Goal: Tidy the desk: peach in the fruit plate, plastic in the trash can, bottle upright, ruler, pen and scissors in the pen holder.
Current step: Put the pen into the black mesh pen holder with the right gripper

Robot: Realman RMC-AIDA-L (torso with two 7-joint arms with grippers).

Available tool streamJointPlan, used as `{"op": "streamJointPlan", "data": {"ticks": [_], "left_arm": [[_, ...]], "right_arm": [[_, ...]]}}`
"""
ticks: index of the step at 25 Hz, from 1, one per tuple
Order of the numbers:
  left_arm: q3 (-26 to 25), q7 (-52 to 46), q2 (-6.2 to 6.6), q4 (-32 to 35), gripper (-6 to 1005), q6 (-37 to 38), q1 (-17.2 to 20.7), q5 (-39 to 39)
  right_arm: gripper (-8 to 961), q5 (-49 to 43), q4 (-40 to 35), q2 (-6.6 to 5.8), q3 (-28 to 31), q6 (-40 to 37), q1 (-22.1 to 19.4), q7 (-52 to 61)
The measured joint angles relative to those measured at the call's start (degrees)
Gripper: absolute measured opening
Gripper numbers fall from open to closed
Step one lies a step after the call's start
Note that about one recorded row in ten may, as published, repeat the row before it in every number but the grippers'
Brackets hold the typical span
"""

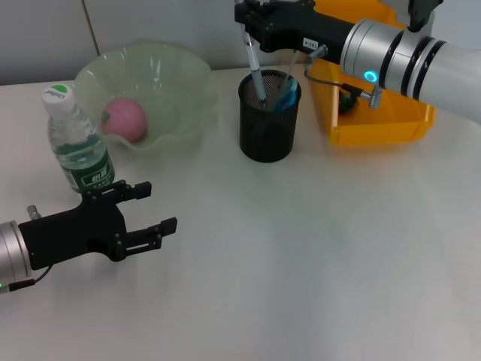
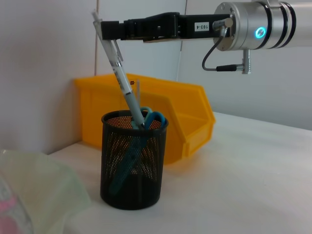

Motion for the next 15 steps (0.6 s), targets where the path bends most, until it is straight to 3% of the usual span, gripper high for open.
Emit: {"op": "streamJointPlan", "data": {"ticks": [15], "left_arm": [[0.50, 0.22, -0.12, 0.00, 797, -0.16, 0.00, 0.00]], "right_arm": [[243, 2.84, 3.10, 0.18, 0.19, 0.25, 0.22, -6.92]]}}
